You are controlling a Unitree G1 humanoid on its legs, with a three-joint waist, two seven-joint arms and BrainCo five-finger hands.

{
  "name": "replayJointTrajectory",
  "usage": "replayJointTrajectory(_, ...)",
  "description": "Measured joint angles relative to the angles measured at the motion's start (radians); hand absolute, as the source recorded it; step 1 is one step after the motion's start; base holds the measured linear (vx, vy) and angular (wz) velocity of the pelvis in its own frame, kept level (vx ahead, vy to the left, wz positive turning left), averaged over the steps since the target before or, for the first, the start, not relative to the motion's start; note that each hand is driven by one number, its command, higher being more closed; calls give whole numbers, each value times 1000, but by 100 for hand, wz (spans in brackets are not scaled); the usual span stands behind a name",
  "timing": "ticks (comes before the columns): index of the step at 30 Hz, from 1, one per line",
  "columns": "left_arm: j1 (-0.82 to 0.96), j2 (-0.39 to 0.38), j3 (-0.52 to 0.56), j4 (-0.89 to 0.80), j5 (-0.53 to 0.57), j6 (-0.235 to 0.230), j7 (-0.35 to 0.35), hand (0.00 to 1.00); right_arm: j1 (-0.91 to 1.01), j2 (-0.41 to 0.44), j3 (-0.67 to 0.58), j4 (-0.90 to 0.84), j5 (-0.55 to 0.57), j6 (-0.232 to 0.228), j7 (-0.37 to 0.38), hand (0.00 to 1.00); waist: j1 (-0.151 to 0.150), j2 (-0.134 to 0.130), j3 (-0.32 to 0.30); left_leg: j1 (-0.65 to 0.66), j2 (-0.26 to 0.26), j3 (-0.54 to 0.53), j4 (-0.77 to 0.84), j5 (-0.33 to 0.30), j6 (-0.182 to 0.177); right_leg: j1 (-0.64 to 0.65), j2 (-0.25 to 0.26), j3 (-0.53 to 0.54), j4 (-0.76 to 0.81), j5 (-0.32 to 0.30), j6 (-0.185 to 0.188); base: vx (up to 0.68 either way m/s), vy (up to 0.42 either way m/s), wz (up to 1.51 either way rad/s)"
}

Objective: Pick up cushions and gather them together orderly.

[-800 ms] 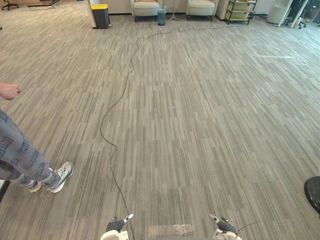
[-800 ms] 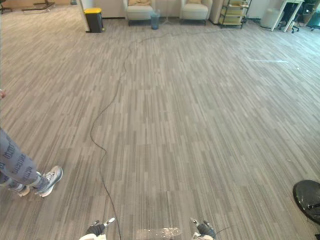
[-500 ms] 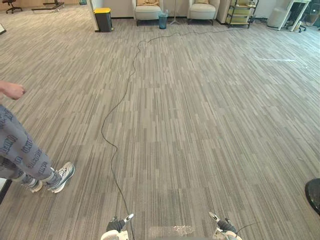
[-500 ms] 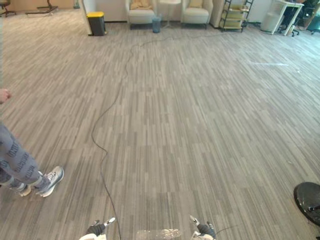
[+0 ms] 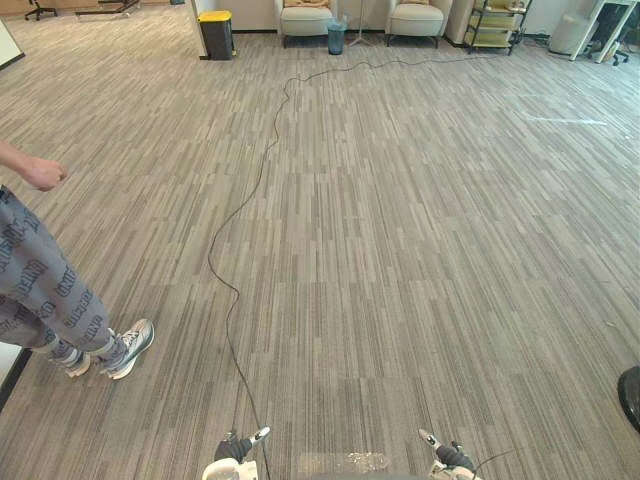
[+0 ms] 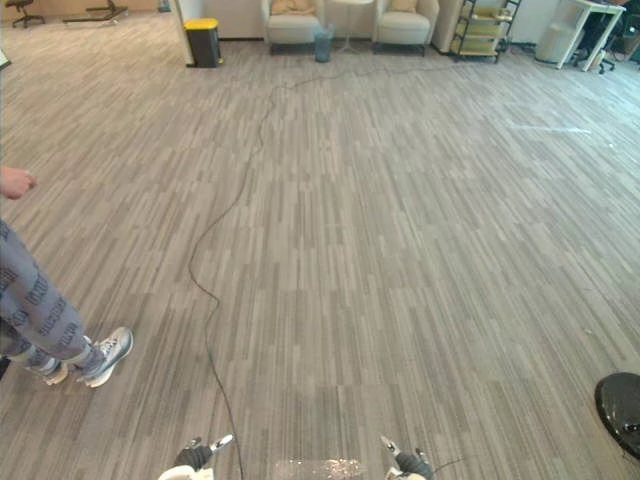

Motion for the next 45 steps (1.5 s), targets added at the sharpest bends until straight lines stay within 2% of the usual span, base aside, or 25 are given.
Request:
replayJointTrajectory(13, 0, 3, -8, -1, 0, 0, -1, 0, 5, -6, 13, 0, 58, 0, 11, 0, -1, -1, 0, -9, 1, 1, 0, 0, 0, -13, 0, 0, 10, -5, -2, -39, -40, 0)
replayJointTrajectory(16, -1, 5, 5, -9, -1, 1, -1, 0, 3, -6, 13, -1, 83, 0, 13, 0, -2, -8, 9, -32, 6, 2, 15, -6, -6, -71, 0, 1, 110, -58, -9, 17, -38, 1)
replayJointTrajectory(19, -7, 17, 54, -27, -14, 3, -1, 0, 1, 9, 27, -3, 89, -10, 14, 0, -2, -36, 32, -109, 37, 1, 202, -105, -19, -130, -9, 5, 255, -145, -23, 24, -117, 1)
replayJointTrajectory(20, -13, 15, 78, -26, -21, 3, -2, 0, 1, 6, 30, -4, 99, -15, 14, 0, -3, -38, 34, -163, 75, 1, 350, -176, -22, -143, 2, 3, 296, -180, -33, 27, -129, 14)
replayJointTrajectory(21, -22, 14, 96, -28, -23, 3, -4, 0, 2, 2, 32, -3, 116, -18, 14, 0, -4, -31, 46, -235, 127, 2, 549, -225, 9, -147, 15, -5, 328, -218, -47, 13, -115, 18)
replayJointTrajectory(22, -24, 13, 104, -30, -24, 3, -6, 0, 3, 1, 32, -2, 117, -18, 14, 0, -5, -31, 49, -257, 141, 3, 604, -228, 14, -145, 18, -5, 333, -225, -52, 20, -95, 19)
replayJointTrajectory(24, -29, 1, 124, -52, -43, 2, -9, 0, 1, -16, 40, -2, 117, -17, 13, 0, 0, -14, 72, -400, 228, -33, 942, -183, 58, -108, 46, -2, 348, -260, -78, 133, -53, 0)
replayJointTrajectory(25, -27, 1, 122, -67, -53, -2, -10, 0, 0, -19, 42, -1, 116, -16, 10, 0, 3, -11, 74, -449, 240, -51, 1009, -206, 39, -95, 48, 7, 353, -277, -87, 203, 17, -15)
replayJointTrajectory(27, -23, -4, 121, -87, -64, -8, -12, 0, -15, -27, 56, -1, 116, -14, 9, 0, 13, -6, 77, -513, 231, -35, 953, -234, -2, -71, 34, 49, 340, -295, -81, 308, 74, -40)
replayJointTrajectory(28, -22, -4, 121, -88, -66, -10, -12, 0, -16, -29, 60, -2, 116, -14, 8, 0, 13, -6, 77, -521, 227, -32, 938, -233, -2, -68, 32, 55, 334, -296, -80, 359, 116, -50)
replayJointTrajectory(30, -23, -9, 121, -96, -97, -28, -18, 0, -37, -32, 97, -1, 114, -12, 6, 0, 21, -11, 79, -582, 174, 30, 728, -203, -18, -17, -29, 102, 262, -310, -54, 403, 191, -53)
replayJointTrajectory(31, -24, -10, 121, -96, -100, -30, -19, 0, -42, -32, 101, 0, 114, -13, 5, 0, 22, -11, 79, -588, 167, 34, 699, -188, -11, -10, -37, 106, 253, -311, -52, 560, 313, -68)
replayJointTrajectory(32, -25, -15, 120, -98, -101, -40, -18, 0, -55, -26, 109, 1, 114, -13, 5, 0, 27, -10, 77, -609, 140, 38, 567, -110, 5, 19, -69, 125, 213, -322, -37, 532, 353, -65)
replayJointTrajectory(33, -25, -14, 122, -102, -107, -44, -20, 0, -61, -20, 109, 5, 113, -13, 5, 0, 39, -20, 71, -610, 130, 39, 575, -40, 31, 41, -88, 147, 191, -336, -30, 797, 465, -75)
replayJointTrajectory(34, -29, 0, 123, -98, -105, -44, -20, 0, -59, 7, 110, 28, 111, -11, 8, 0, 40, -60, 41, -613, 97, 70, 621, -102, 62, 55, -135, 166, 192, -327, -10, 491, 281, -44)
replayJointTrajectory(35, -30, 4, 123, -96, -103, -43, -19, 0, -62, 13, 109, 33, 109, -11, 10, 0, 38, -68, 37, -614, 93, 74, 632, -113, 71, 52, -142, 167, 204, -318, 1, 695, 301, -16)
replayJointTrajectory(36, -33, 15, 124, -90, -98, -41, -19, 0, -61, 15, 107, 46, 87, -4, 18, 0, 35, -87, 31, -600, 78, 84, 669, -170, 95, 21, -160, 175, 311, -279, 42, 565, 255, 2)
replayJointTrajectory(37, -33, 17, 124, -88, -98, -41, -19, 0, -59, 15, 104, 46, 82, -3, 17, 0, 35, -90, 32, -591, 72, 84, 670, -179, 97, 16, -163, 177, 338, -272, 43, 704, 319, 15)
replayJointTrajectory(38, -42, 29, 119, -68, -94, -36, -18, 0, -54, 17, 78, 46, 74, -3, 16, 0, 34, -108, 37, -529, 39, 83, 644, -204, 107, -29, -172, 192, 515, -214, 93, 655, 280, 27)
replayJointTrajectory(39, -55, 44, 98, -41, -77, -18, -17, 0, -48, 18, 69, 42, 73, -5, 16, 0, 24, -109, 42, -433, 10, 68, 592, -234, 102, -111, -155, 221, 783, -84, 198, 653, 242, 33)
replayJointTrajectory(40, -59, 48, 87, -31, -69, -12, -16, 0, -44, 17, 70, 38, 73, -8, 16, 0, 16, -103, 48, -387, 3, 57, 573, -244, 99, -146, -142, 223, 909, -59, 229, 839, 226, 22)
replayJointTrajectory(41, -64, 49, 58, -17, -42, -6, -16, 0, -37, 14, 70, 12, 73, -19, 22, 0, 10, -93, 56, -255, -7, 51, 509, -265, 99, -262, -110, 195, 1171, -68, 208, 568, 93, 5)
replayJointTrajectory(42, -70, 41, 52, -16, -38, -2, -16, 0, -36, 13, 70, -6, 73, -20, 23, 0, 9, -83, 59, -186, -6, 48, 458, -273, 92, -329, -89, 161, 1248, -88, 173, 553, 80, -2)
replayJointTrajectory(43, -74, 38, 49, -16, -38, -1, -16, 0, -36, 14, 70, -11, 73, -21, 23, 0, 7, -79, 61, -162, -6, 46, 436, -275, 89, -358, -83, 145, 1265, -98, 155, 439, 46, 12)
replayJointTrajectory(45, -112, 5, 30, -10, -40, 0, -21, 0, -35, 19, 68, -59, 73, -36, 25, 0, -28, -71, 68, -28, -5, 21, 320, -277, 84, -550, -66, 16, 1201, -165, 89, 592, 12, 38)
